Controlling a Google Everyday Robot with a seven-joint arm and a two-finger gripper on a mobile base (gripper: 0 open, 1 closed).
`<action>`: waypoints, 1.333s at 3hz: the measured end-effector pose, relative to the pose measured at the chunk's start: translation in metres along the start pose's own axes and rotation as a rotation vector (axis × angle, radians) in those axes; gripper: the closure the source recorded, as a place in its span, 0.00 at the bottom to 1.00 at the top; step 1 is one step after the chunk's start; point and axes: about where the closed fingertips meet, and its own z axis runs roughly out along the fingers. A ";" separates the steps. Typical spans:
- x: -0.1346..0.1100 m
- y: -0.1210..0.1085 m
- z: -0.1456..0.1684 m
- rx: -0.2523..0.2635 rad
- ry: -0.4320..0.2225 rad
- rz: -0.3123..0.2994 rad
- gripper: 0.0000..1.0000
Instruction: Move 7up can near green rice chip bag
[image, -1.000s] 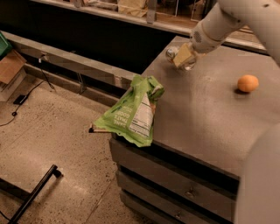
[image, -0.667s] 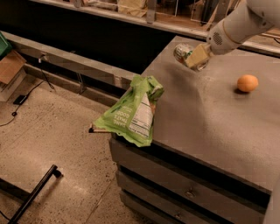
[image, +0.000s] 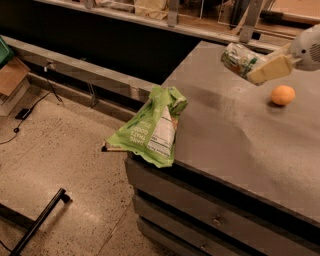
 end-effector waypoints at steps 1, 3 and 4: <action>0.002 -0.002 0.008 0.002 0.014 -0.043 1.00; 0.020 0.002 0.003 -0.025 -0.006 -0.054 1.00; 0.067 0.023 -0.026 -0.061 -0.047 -0.104 1.00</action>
Offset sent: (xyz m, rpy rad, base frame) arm 0.0019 0.0012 -0.0059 -0.0327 -0.0177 0.0324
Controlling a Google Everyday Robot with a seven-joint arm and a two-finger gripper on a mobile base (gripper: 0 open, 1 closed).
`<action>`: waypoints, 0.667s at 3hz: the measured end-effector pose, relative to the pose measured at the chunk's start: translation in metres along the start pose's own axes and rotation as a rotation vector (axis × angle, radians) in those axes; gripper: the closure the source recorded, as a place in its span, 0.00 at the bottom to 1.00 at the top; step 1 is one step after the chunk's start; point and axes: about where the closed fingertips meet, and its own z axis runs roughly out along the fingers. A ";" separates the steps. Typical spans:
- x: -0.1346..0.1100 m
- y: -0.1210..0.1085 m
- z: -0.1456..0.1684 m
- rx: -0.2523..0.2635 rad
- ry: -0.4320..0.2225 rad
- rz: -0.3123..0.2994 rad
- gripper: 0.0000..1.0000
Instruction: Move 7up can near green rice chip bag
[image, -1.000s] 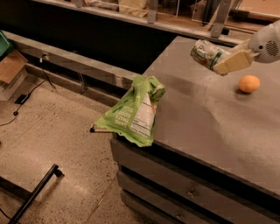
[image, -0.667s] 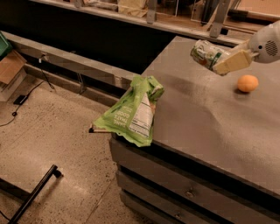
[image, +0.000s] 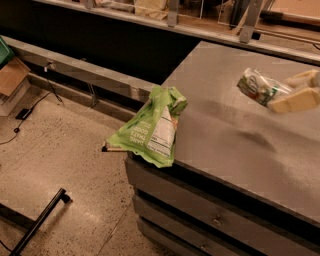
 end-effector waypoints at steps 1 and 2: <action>0.032 0.025 -0.025 -0.014 -0.017 -0.042 1.00; 0.045 0.037 -0.027 -0.021 -0.005 -0.045 1.00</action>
Offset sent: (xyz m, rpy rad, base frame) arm -0.0373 -0.0198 -0.0094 0.0048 -0.0245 0.0318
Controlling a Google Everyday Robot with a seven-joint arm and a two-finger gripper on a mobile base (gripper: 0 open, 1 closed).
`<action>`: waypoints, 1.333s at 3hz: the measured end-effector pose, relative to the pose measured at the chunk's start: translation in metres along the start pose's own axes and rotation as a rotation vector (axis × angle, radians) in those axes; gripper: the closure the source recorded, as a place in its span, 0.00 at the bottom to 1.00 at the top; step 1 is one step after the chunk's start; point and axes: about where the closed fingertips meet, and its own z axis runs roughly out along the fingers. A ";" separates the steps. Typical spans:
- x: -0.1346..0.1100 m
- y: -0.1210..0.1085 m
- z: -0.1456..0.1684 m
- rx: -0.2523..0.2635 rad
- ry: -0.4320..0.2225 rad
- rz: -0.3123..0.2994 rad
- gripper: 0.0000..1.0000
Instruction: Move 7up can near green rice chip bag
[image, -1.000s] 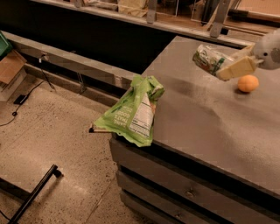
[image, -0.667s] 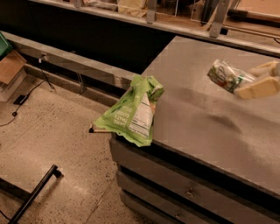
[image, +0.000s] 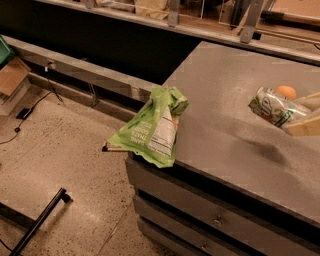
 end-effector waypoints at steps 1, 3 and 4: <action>-0.009 0.010 -0.001 0.041 0.000 -0.080 1.00; -0.003 0.060 -0.014 0.116 0.104 -0.188 1.00; -0.012 0.072 -0.004 0.109 0.128 -0.258 1.00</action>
Offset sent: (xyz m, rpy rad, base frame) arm -0.0787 0.0154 0.0050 -0.3055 -0.1825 -0.0032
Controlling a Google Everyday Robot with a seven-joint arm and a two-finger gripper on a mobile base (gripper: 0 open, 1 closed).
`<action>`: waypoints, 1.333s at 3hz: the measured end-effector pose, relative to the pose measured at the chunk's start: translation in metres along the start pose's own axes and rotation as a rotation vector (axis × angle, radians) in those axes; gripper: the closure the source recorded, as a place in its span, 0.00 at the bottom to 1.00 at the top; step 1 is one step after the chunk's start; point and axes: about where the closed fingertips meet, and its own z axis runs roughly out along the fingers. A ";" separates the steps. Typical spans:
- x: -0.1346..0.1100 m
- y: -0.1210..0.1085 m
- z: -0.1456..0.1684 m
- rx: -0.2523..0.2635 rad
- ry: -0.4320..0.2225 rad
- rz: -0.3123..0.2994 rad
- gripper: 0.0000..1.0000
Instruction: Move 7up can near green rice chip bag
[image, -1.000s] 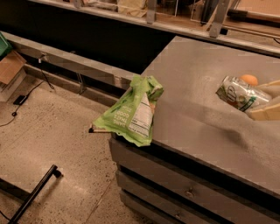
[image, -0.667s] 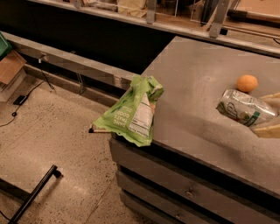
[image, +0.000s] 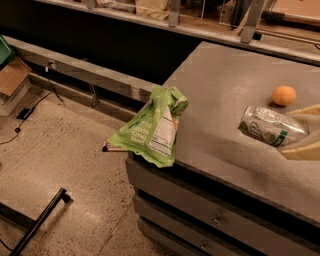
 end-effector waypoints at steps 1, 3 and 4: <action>-0.020 0.012 0.008 0.006 0.037 -0.093 1.00; -0.053 0.029 0.038 -0.042 0.134 -0.219 1.00; -0.058 0.035 0.054 -0.095 0.128 -0.215 1.00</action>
Offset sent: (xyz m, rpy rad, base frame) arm -0.0044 0.0777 0.0004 -0.2322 -0.0429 0.1650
